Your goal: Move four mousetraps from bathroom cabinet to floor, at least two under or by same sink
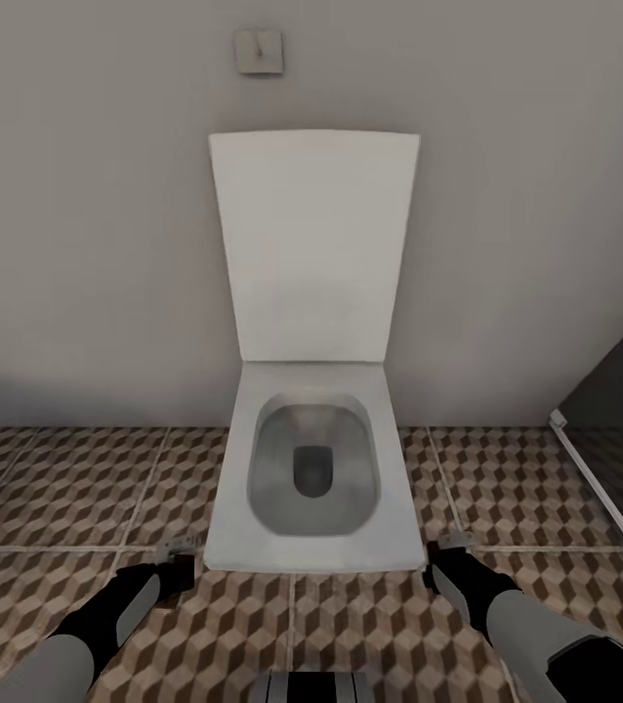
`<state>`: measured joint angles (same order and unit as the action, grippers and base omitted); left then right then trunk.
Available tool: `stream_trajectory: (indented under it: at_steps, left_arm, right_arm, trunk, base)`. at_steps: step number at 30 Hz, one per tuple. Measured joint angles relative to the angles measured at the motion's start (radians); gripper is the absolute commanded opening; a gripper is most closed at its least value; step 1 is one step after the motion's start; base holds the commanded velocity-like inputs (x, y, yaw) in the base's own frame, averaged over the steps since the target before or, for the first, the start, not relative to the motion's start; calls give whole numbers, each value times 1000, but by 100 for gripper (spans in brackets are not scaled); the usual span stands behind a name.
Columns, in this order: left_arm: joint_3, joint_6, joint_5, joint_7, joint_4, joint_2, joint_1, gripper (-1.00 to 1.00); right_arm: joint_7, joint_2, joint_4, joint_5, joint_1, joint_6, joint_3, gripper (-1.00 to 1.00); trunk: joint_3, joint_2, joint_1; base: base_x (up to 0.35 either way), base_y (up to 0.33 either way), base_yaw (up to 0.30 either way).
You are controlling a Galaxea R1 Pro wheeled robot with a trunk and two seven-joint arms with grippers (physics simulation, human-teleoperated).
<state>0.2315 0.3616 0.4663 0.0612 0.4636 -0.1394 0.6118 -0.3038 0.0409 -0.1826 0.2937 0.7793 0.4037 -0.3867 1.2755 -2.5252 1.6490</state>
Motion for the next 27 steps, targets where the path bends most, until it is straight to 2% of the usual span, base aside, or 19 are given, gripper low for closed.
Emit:
stream_trajectory:
  at_steps: [16,27]
  left_arm:
    - [0,-1,0,1,1,-1,0,-100]
    - [-2,-3,0,1,-1,-2,0,-100]
  right_arm:
    - [-1,1,0,0,0,-1,0,-100]
    - [-1,1,0,0,0,-1,-1,-100]
  trunk:
    - [0,0,0]
    - [0,0,0]
  base:
    - [67,0,0]
    - [270,0,0]
